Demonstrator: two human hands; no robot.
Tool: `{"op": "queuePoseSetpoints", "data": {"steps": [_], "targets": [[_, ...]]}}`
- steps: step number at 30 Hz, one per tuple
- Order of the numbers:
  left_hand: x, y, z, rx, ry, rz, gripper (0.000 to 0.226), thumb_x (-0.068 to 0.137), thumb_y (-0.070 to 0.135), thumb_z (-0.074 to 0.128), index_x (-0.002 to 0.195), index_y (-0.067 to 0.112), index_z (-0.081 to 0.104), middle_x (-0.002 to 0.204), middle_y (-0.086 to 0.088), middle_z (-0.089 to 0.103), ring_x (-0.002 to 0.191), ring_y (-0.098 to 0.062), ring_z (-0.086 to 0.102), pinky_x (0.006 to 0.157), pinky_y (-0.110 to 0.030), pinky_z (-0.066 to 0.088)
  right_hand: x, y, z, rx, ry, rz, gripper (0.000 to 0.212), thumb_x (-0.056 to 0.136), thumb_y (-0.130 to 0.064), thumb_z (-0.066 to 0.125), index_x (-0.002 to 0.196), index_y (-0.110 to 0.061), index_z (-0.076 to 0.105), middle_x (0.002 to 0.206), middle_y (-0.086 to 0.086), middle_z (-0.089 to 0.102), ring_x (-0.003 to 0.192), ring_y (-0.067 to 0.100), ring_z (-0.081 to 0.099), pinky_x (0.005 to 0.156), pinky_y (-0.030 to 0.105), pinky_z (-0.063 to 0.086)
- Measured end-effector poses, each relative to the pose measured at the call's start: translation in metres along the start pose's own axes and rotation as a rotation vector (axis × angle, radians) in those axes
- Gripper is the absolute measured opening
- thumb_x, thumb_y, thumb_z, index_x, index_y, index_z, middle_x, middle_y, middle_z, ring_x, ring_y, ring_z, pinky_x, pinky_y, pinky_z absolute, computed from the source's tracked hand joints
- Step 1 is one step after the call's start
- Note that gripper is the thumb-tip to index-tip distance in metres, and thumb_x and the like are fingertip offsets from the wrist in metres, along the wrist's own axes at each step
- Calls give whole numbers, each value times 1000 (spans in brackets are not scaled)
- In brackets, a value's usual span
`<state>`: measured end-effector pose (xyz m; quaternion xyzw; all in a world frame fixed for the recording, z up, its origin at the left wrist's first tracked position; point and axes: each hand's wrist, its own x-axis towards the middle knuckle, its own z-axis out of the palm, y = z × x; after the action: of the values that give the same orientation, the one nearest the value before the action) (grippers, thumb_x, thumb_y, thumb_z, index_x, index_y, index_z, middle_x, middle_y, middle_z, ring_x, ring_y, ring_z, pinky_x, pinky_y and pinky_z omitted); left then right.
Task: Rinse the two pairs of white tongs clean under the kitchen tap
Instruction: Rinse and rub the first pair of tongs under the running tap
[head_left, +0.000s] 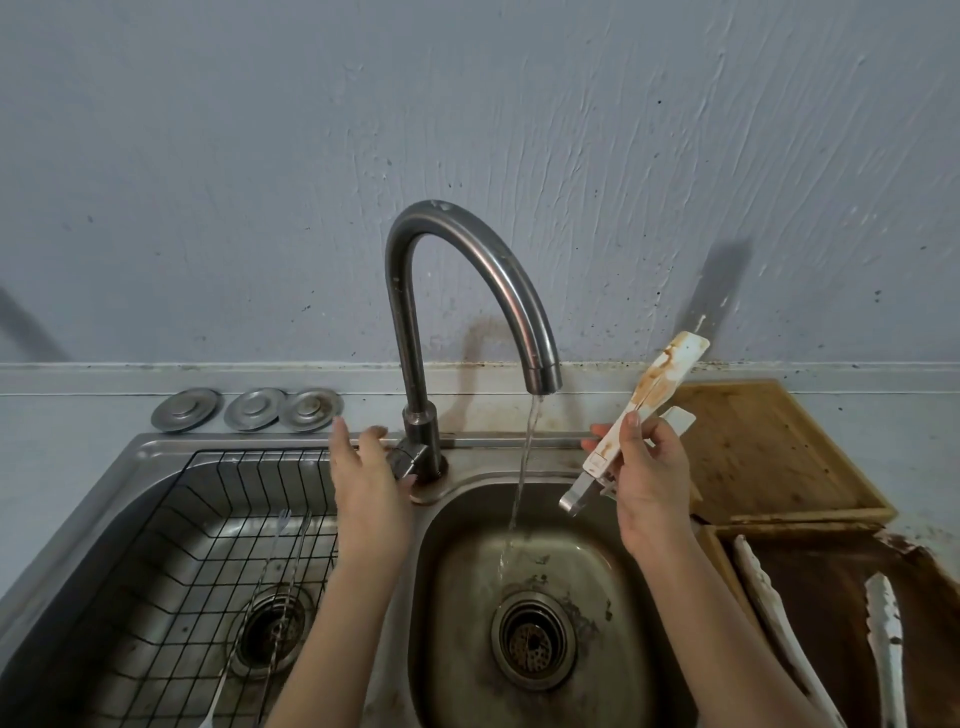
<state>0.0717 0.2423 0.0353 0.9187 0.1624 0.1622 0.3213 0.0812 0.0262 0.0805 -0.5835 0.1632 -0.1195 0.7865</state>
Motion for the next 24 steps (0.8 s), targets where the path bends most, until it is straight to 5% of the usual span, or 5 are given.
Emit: {"op": "queuePoseSetpoints", "data": {"steps": [3, 5, 11, 19, 24], "targets": [[-29, 21, 1, 49, 186, 261, 39, 84, 15, 63, 121, 10, 53, 144, -14, 36, 133, -30, 30, 108, -43, 30, 0, 4, 2, -2, 1, 2, 15, 96, -23, 47, 83, -27, 54, 84, -1, 70, 65, 11, 70, 65, 31, 55], [-49, 36, 5, -83, 55, 367, 27, 89, 22, 57, 114, 15, 58, 127, -1, 49, 118, -16, 43, 104, -30, 34, -1, 9, 5, -1, -10, 13, 12, 96, -23, 47, 87, -19, 55, 84, 1, 71, 64, 10, 71, 68, 34, 56], [-72, 57, 30, -729, -672, -113, 17, 97, 24, 44, 91, 16, 58, 80, -6, 64, 61, -12, 60, 55, -28, 47, -14, 31, 15, 44, -97, 63, 15, 96, -21, 47, 86, -12, 54, 80, 6, 72, 78, 21, 71, 67, 33, 54], [-61, 64, 23, -814, -647, -252, 37, 98, 9, 40, 64, 11, 55, 54, 0, 54, 34, -3, 47, 38, -15, 35, -34, 42, 3, -173, -334, -17, 32, 83, -8, 67, 107, -7, 45, 87, 18, 72, 51, 16, 58, 43, 27, 47], [-60, 63, 23, -791, -621, -277, 40, 97, 7, 38, 59, 11, 51, 52, -2, 51, 31, -4, 44, 35, -15, 31, -33, 48, 6, -154, -314, -16, 11, 94, -5, 48, 105, -3, 49, 91, 18, 72, 56, 16, 66, 44, 24, 49]]}}
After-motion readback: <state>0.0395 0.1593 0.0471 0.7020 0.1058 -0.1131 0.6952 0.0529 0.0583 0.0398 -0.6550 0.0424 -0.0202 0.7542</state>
